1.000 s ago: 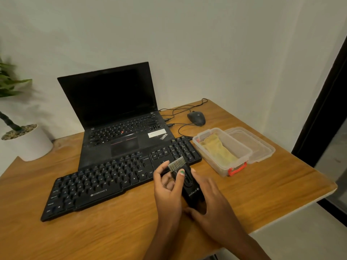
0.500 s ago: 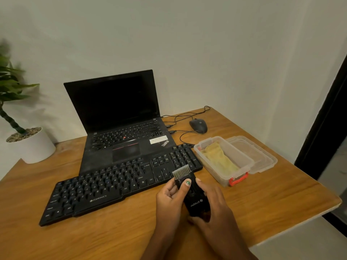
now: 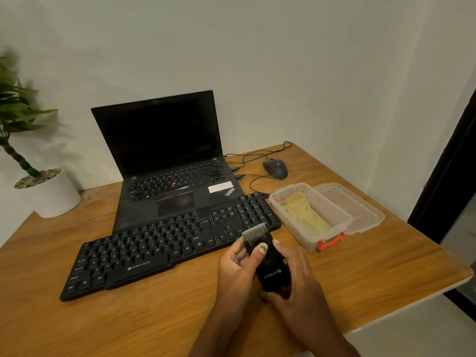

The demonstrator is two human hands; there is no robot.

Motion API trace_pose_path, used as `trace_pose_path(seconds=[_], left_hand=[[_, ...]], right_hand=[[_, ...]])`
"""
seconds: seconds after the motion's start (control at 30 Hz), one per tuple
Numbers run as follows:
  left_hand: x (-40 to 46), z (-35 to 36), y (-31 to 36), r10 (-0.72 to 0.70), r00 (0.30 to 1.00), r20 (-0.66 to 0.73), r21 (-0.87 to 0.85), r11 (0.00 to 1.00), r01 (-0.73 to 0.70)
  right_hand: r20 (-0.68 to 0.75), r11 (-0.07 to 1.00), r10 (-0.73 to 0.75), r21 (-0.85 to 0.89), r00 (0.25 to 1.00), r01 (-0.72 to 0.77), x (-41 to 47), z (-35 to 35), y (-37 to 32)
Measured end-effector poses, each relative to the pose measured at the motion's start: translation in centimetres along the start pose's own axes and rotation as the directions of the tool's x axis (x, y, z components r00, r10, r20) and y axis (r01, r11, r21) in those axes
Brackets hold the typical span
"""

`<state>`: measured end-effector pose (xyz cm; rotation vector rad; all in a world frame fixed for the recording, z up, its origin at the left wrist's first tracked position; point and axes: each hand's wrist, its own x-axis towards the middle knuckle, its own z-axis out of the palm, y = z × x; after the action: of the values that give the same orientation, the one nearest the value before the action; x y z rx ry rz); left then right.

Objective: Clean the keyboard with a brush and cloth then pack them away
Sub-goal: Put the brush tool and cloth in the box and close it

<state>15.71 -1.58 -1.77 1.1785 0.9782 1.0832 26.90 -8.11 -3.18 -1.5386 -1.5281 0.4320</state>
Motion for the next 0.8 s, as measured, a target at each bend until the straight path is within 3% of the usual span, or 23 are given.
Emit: trace_pose_path(seconds=[0.47, 0.8], left_hand=[[-0.6, -0.5, 0.4, 0.066, 0.968, 0.242, 0.026, 0.997, -0.075], [-1.2, 0.6, -0.5, 0.124, 0.975, 0.185, 0.096, 0.985, -0.143]], right_hand=[[-0.064, 0.999, -0.018, 0.040, 0.998, 0.020, 0.0, 0.3, 0.3], [-0.117, 0.999, -0.025, 0.023, 0.993, 0.028, -0.2, 0.4, 0.4]])
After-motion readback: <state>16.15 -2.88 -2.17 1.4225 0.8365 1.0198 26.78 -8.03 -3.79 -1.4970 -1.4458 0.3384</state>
